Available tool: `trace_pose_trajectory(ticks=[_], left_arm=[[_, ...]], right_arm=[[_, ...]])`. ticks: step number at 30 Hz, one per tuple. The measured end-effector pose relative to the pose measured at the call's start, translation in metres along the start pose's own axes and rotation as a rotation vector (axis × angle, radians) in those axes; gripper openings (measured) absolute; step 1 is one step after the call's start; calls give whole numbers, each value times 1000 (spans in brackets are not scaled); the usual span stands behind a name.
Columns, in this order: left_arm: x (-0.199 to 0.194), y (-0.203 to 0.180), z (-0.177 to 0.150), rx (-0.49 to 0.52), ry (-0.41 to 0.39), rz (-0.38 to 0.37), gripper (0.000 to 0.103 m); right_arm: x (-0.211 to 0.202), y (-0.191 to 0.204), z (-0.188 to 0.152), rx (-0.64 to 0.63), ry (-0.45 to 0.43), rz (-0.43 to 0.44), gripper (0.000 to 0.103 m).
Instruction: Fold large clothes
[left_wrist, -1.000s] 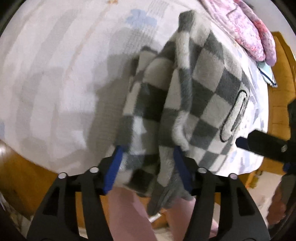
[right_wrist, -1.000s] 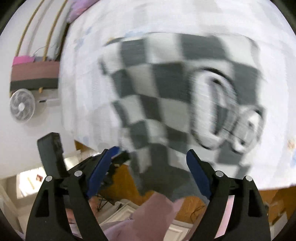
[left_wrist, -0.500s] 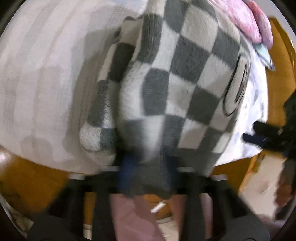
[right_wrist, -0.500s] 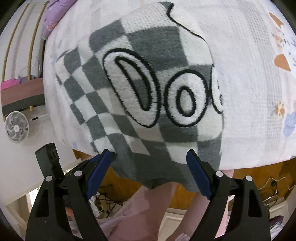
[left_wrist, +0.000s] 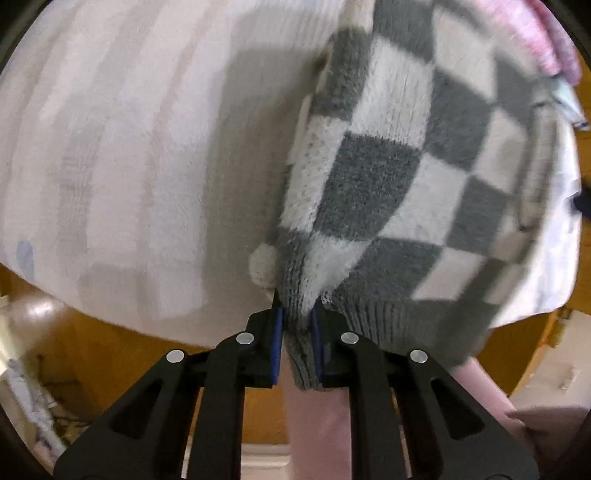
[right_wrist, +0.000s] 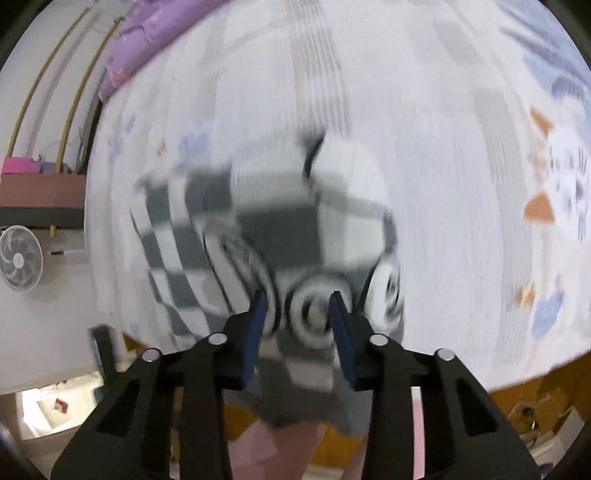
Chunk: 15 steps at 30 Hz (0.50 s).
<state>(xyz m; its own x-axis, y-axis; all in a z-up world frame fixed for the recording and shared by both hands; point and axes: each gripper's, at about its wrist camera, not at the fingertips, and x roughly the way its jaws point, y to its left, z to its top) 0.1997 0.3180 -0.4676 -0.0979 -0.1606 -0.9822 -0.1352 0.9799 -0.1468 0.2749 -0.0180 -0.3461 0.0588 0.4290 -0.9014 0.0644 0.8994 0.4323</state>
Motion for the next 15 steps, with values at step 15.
trace_pose_trajectory(ticks=[15], left_arm=[[-111, -59, 67, 176, -157, 19, 40]], right_arm=[[24, 7, 67, -55, 31, 29, 30]])
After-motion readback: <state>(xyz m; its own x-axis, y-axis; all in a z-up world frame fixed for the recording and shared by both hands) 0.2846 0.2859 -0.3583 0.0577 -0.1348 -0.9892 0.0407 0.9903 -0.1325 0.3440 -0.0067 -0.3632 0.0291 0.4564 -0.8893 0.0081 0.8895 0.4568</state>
